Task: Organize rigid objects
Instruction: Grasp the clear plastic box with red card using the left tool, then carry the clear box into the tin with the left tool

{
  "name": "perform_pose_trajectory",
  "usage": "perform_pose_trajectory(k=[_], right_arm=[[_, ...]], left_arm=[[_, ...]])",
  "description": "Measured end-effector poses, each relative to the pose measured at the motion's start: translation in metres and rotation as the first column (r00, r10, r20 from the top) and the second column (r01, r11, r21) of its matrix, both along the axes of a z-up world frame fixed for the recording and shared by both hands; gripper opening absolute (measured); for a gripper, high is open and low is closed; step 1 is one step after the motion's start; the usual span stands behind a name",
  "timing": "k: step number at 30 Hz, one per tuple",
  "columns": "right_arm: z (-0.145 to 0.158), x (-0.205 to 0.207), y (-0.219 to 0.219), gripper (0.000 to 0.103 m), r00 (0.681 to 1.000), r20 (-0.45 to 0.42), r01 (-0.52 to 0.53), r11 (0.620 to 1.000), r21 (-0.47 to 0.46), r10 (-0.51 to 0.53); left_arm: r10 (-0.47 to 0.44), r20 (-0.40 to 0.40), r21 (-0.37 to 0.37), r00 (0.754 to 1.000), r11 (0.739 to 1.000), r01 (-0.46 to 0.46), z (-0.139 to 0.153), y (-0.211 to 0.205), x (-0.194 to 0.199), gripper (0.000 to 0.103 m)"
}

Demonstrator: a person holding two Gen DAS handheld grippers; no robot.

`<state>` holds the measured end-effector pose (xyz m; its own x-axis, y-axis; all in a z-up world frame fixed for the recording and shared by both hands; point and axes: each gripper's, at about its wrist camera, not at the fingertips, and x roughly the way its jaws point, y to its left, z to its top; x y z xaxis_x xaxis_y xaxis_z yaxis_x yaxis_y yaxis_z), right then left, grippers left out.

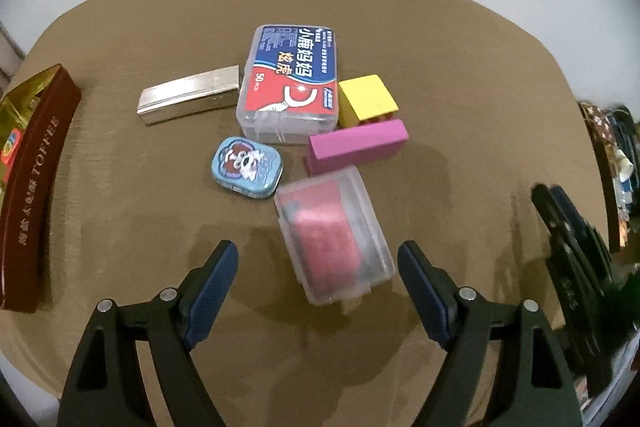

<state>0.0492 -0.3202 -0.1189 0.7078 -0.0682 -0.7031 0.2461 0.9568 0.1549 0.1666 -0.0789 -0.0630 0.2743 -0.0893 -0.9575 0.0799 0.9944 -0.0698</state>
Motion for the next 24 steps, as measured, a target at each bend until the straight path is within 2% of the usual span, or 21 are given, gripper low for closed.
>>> perform_pose_trajectory(k=[5, 6, 8, 10, 14, 16, 18, 21, 24], right_arm=[[0.003, -0.002, -0.009, 0.034, 1.0, 0.02, -0.015, 1.0, 0.026, 0.015], [0.014, -0.003, 0.003, 0.034, 1.0, 0.021, -0.017, 1.0, 0.022, 0.017], [0.016, -0.003, 0.006, 0.034, 0.999, 0.023, -0.029, 0.999, 0.025, 0.028], [0.017, -0.004, 0.006, 0.034, 0.999, 0.023, -0.033, 0.999, 0.031, 0.032], [0.02, -0.011, -0.002, 0.034, 0.999, 0.022, -0.031, 0.998, 0.049, 0.03], [0.018, -0.011, -0.001, 0.034, 0.999, 0.023, -0.028, 0.998, 0.056, 0.027], [0.016, -0.009, 0.0, 0.034, 1.0, 0.016, -0.026, 0.998, 0.059, 0.025], [0.016, -0.009, 0.001, 0.034, 1.0, 0.015, -0.026, 0.998, 0.058, 0.025], [0.014, -0.007, 0.002, 0.034, 1.0, 0.012, -0.023, 0.998, 0.057, 0.023]], left_arm=[[0.069, -0.033, -0.021, 0.997, 0.997, -0.07, -0.009, 0.006, 0.01, 0.079], [0.074, -0.035, -0.014, 0.997, 0.997, -0.075, -0.011, 0.006, 0.012, 0.079], [0.086, -0.053, -0.016, 0.995, 0.996, -0.087, -0.015, 0.007, 0.014, 0.079], [0.082, -0.06, -0.03, 0.995, 0.996, -0.084, -0.019, 0.003, 0.017, 0.079], [0.08, -0.041, 0.002, 0.996, 0.997, -0.08, -0.02, -0.006, 0.023, 0.078], [0.089, -0.039, 0.046, 0.995, 0.995, -0.087, -0.022, -0.012, 0.025, 0.064], [0.09, -0.025, 0.077, 0.996, 0.993, -0.087, -0.023, -0.027, 0.03, 0.056], [0.106, -0.01, 0.064, 0.994, 0.992, -0.105, -0.02, -0.027, 0.03, 0.05], [0.101, 0.01, 0.051, 0.995, 0.994, -0.101, -0.016, -0.021, 0.02, 0.049]])
